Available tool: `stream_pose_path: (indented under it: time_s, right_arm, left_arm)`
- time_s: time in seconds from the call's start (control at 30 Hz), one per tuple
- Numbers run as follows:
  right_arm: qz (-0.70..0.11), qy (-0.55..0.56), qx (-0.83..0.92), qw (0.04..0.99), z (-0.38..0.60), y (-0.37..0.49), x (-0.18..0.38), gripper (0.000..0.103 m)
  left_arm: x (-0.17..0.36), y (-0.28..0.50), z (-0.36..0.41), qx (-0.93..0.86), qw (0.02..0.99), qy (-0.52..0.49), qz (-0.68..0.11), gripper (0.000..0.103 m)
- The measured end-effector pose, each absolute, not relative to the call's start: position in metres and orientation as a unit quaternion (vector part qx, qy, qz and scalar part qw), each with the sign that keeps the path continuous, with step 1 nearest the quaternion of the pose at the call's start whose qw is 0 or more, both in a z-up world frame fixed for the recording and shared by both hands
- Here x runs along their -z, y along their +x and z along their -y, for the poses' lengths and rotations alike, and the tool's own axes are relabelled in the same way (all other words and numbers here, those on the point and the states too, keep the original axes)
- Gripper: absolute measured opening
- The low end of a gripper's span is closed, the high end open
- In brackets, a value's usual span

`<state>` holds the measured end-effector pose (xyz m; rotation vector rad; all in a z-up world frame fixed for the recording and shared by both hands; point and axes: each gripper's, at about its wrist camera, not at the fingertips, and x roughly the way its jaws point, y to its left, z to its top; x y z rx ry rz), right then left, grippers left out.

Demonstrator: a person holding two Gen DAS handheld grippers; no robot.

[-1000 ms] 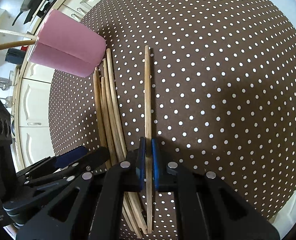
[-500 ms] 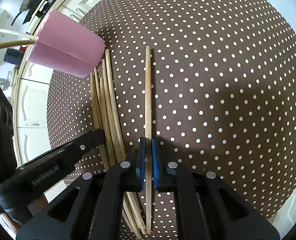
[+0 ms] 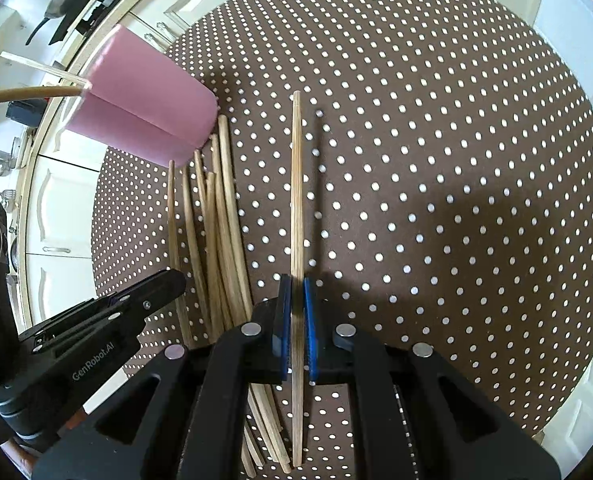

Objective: Organize utensils
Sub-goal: 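Grasp another chopstick with the right gripper while the left gripper grasps one too, then lift both held chopsticks up and carry them toward the pink cup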

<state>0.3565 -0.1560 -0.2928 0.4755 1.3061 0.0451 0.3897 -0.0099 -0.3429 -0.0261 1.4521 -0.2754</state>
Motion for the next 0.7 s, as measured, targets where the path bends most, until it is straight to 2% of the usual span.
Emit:
stream_pose_path:
  time_s: [0.4,0.7]
  right_arm:
    - [-0.552,0.186,-0.02,0.813,0.142,0.352,0.251,0.006]
    - [-0.525,0.232,-0.024,0.819,0.157,0.352,0.24,0.006]
  left_arm:
    - [0.306,0.38,-0.043,0.104,0.773,-0.038,-0.625,0.007]
    - [0.273,0.373,-0.062,0.093,0.797,-0.051,-0.594,0.007]
